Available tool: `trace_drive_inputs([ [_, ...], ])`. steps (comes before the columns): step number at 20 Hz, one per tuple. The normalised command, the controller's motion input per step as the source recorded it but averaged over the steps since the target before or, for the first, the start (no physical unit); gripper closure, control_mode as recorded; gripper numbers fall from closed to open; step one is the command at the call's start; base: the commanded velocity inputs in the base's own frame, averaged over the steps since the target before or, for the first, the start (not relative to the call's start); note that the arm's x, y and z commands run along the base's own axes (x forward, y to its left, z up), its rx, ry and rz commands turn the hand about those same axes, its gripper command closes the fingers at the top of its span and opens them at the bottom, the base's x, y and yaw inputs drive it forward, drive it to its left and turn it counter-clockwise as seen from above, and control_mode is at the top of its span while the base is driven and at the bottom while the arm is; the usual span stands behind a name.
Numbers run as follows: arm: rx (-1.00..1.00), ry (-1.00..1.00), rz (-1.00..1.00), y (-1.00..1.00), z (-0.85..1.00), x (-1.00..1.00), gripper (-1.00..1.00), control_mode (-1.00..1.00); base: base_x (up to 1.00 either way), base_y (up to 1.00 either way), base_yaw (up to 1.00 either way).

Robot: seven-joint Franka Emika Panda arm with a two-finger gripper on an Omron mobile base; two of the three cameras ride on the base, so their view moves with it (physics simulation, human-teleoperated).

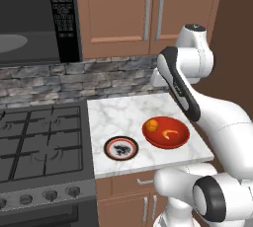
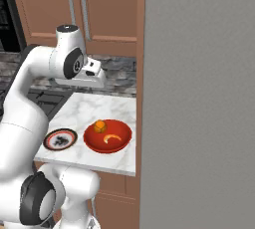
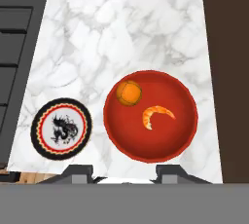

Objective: Remove the orange from the bowl and place it on the small plate. Then place the bowl with only the shrimp in the microwave, close the door, and press the start button to microwave the shrimp.

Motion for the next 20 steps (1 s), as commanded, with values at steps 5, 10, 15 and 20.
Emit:
trace_drive_inputs([
  [5, 0.00, -0.04, 0.00, 0.00, -0.12, -0.08, -1.00, -1.00, 0.00, 0.00, 0.00],
  [10, -0.11, 0.02, 0.00, 0.13, -0.95, 0.13, -1.00, -1.00, 0.00, 0.00, 0.00],
  [15, -0.03, 0.15, 0.00, 0.01, -0.98, 0.15, -1.00, -1.00, 0.00, 0.00, 0.00],
  [20, 0.00, 0.11, 0.03, 0.00, -0.65, 0.26, -1.00, -1.00, 0.00, 0.00, 0.00],
])
